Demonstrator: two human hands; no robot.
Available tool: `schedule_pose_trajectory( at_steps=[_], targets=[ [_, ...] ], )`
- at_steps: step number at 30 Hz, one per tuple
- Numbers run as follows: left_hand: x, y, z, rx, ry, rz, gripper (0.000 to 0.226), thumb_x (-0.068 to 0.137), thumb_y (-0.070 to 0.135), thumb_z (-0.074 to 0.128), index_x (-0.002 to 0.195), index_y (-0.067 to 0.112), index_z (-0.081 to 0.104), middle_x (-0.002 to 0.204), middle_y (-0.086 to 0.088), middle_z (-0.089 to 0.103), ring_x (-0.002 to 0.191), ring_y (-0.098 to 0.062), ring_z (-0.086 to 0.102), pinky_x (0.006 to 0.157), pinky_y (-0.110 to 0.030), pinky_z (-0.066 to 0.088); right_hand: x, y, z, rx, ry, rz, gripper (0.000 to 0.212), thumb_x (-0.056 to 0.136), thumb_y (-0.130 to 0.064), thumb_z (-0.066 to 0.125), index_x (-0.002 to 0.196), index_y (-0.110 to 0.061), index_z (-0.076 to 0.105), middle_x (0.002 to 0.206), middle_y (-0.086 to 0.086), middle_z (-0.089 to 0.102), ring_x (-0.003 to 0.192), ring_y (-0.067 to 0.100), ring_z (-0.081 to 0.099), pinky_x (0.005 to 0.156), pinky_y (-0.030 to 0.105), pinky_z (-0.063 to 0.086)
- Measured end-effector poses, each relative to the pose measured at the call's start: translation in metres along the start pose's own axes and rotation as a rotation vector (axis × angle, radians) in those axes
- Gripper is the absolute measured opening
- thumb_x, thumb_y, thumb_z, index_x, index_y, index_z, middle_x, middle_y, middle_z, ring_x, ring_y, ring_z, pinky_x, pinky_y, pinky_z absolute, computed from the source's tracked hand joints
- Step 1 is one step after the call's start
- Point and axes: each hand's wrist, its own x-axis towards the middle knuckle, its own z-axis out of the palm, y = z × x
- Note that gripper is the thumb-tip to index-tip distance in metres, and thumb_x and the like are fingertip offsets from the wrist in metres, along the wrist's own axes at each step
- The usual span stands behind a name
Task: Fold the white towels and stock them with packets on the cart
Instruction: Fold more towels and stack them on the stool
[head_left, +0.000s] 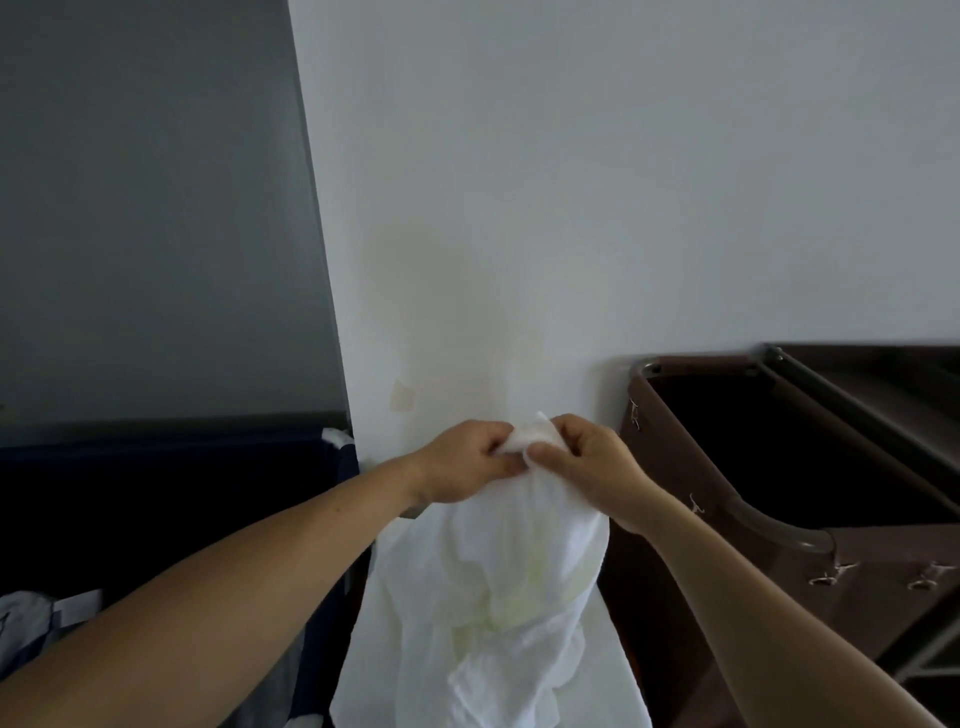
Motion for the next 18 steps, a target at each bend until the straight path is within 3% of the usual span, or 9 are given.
schedule_pose_trajectory(
  at_steps=[2, 4, 9, 11, 14, 18],
  targets=[
    [-0.001, 0.0, -0.013, -0.09, 0.106, 0.036, 0.024, 0.096, 0.029, 0.062, 0.102, 0.007, 0.065, 0.1, -0.013, 0.069, 0.09, -0.032, 0.066, 0.087, -0.05, 0.053, -0.005, 0.014, -0.003, 0.002, -0.104, 0.058, 0.019, 0.08, -0.021, 0.081, 0.095, -0.019, 0.069, 0.081, -0.006, 0.069, 0.073, 0.005, 0.064, 0.068, 0.021, 0.053],
    [-0.003, 0.0, -0.028, -0.19, 0.191, 0.03, 0.02, 0.098, 0.022, 0.058, 0.102, 0.002, 0.062, 0.095, -0.011, 0.065, 0.086, -0.027, 0.06, 0.082, -0.045, 0.051, -0.009, 0.03, -0.001, -0.1, -0.168, 0.135, 0.016, 0.08, -0.019, 0.08, 0.093, -0.015, 0.07, 0.08, -0.004, 0.071, 0.074, 0.007, 0.066, 0.074, 0.023, 0.055],
    [-0.01, -0.015, -0.042, -0.238, 0.201, -0.053, 0.024, 0.091, 0.025, 0.053, 0.098, 0.004, 0.062, 0.092, -0.005, 0.063, 0.085, -0.02, 0.058, 0.079, -0.035, 0.045, -0.011, 0.04, 0.013, -0.247, -0.05, 0.172, 0.008, 0.09, -0.017, 0.068, 0.088, -0.01, 0.066, 0.07, -0.005, 0.064, 0.061, 0.005, 0.057, 0.064, 0.021, 0.046],
    [-0.012, -0.023, -0.041, -0.188, 0.252, -0.052, 0.02, 0.092, 0.026, 0.051, 0.092, 0.009, 0.062, 0.088, -0.002, 0.062, 0.083, -0.018, 0.056, 0.076, -0.033, 0.044, -0.011, 0.036, 0.015, -0.136, 0.055, 0.178, 0.008, 0.092, -0.012, 0.062, 0.088, -0.004, 0.062, 0.074, 0.001, 0.06, 0.066, 0.013, 0.056, 0.065, 0.027, 0.046],
    [-0.013, -0.028, -0.044, -0.079, 0.401, -0.025, 0.019, 0.099, 0.025, 0.051, 0.088, 0.013, 0.06, 0.085, 0.0, 0.06, 0.079, -0.016, 0.054, 0.072, -0.03, 0.041, -0.01, 0.019, 0.01, 0.242, 0.173, 0.148, 0.011, 0.09, -0.005, 0.056, 0.08, -0.007, 0.057, 0.073, 0.004, 0.053, 0.065, 0.015, 0.05, 0.058, 0.026, 0.043],
    [-0.013, -0.008, -0.052, -0.137, 0.481, 0.044, 0.018, 0.098, 0.022, 0.053, 0.087, 0.01, 0.06, 0.079, 0.004, 0.058, 0.072, -0.01, 0.052, 0.066, -0.026, 0.039, -0.009, -0.01, 0.006, 0.459, 0.102, 0.067, 0.005, 0.066, -0.013, 0.054, 0.07, -0.014, 0.057, 0.06, -0.002, 0.051, 0.055, 0.011, 0.045, 0.05, 0.024, 0.036]
  ],
)
